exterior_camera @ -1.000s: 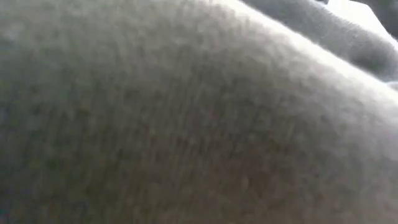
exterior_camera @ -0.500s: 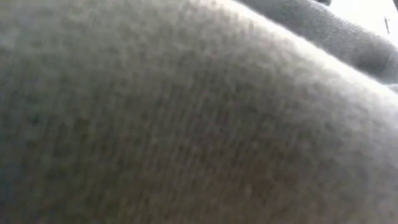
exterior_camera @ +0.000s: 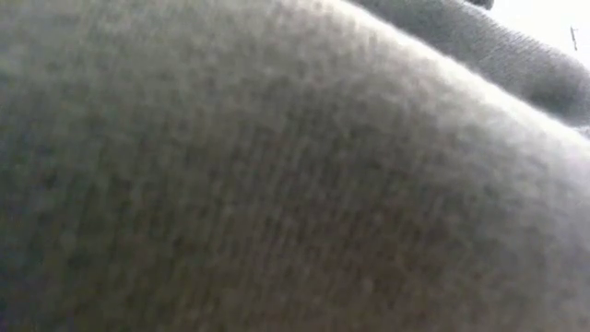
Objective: Sort clothes
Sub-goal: Put the folded gray jacket into the white laundry bin
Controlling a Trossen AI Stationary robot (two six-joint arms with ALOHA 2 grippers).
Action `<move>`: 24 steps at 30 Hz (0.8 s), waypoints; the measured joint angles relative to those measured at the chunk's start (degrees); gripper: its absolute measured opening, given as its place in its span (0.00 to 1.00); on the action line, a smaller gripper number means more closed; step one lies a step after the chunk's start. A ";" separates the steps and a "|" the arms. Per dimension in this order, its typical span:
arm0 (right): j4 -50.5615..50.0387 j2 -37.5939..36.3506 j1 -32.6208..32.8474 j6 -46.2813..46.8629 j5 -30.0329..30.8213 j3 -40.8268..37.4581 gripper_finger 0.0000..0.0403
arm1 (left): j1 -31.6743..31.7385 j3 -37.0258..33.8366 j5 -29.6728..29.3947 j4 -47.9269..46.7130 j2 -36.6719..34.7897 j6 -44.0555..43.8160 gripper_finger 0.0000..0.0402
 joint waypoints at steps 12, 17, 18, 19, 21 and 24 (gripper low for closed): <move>-17.30 -1.37 9.48 16.12 15.80 -0.19 0.62 | 10.82 0.00 14.48 0.95 5.10 5.84 0.29; -17.71 -1.55 9.91 17.12 15.68 -0.19 0.62 | 16.93 0.00 19.81 0.43 5.48 10.50 0.34; -17.73 -1.55 10.17 17.20 15.60 -0.19 0.62 | 18.05 0.00 21.06 0.50 5.48 11.37 0.36; -17.73 -1.55 10.38 17.25 15.58 -0.19 0.62 | 19.18 0.00 22.51 0.59 5.48 12.68 0.38; -17.80 -1.55 11.03 17.25 15.51 -0.19 0.62 | 20.98 -0.33 24.30 0.85 5.48 15.25 0.43; -17.96 -1.55 11.96 17.31 15.48 -0.19 0.62 | 23.06 -1.91 25.65 0.53 5.48 16.83 0.51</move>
